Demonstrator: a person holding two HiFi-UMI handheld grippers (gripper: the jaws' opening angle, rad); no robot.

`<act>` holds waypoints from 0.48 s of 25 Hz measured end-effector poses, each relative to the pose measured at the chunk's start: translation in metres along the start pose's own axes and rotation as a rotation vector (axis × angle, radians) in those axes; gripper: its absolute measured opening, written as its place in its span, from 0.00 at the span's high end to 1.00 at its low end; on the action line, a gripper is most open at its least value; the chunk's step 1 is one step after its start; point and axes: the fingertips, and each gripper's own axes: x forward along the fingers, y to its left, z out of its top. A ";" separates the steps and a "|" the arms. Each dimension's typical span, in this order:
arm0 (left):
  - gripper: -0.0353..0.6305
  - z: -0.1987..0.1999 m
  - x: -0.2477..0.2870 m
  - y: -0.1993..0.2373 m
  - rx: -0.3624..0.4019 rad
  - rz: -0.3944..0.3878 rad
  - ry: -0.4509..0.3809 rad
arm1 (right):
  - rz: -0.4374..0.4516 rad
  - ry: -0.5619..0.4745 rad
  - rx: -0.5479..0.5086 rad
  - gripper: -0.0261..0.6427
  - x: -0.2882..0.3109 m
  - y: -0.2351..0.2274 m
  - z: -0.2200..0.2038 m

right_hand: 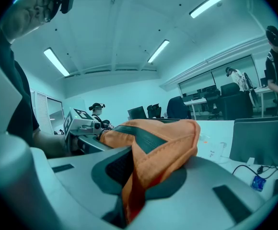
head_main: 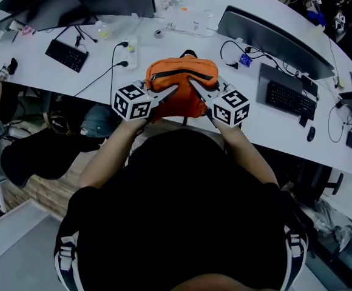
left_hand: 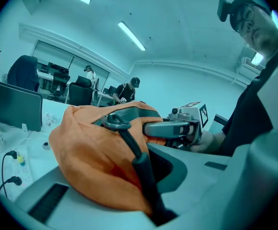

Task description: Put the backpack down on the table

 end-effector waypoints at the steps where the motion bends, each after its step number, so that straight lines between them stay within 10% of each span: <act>1: 0.87 0.001 0.004 0.002 -0.002 0.000 0.001 | 0.001 0.001 0.001 0.87 0.000 -0.004 0.000; 12: 0.87 0.007 0.032 -0.001 0.007 -0.018 0.017 | -0.023 0.000 0.009 0.87 -0.016 -0.029 0.000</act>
